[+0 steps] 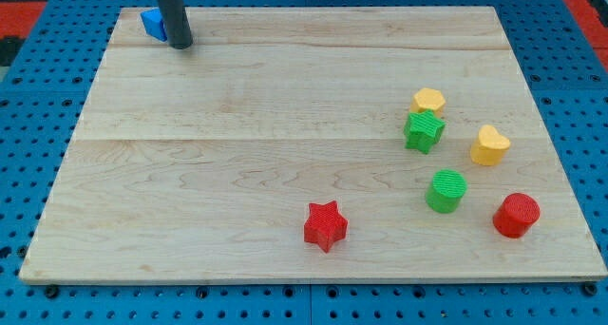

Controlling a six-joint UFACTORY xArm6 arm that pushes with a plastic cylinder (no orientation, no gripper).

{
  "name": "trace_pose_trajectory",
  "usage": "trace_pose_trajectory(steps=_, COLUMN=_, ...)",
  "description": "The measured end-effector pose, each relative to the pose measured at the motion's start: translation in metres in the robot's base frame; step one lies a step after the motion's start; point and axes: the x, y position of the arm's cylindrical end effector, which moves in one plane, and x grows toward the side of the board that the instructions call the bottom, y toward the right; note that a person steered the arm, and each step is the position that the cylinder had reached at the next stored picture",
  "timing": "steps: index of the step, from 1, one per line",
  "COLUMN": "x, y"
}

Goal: Move your arm closer to the yellow heart

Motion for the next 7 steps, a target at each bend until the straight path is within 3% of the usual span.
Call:
trace_pose_trajectory(steps=4, x=0.005, y=-0.017)
trace_pose_trajectory(steps=5, x=0.012, y=0.003)
trace_pose_trajectory(steps=7, x=0.029, y=0.168)
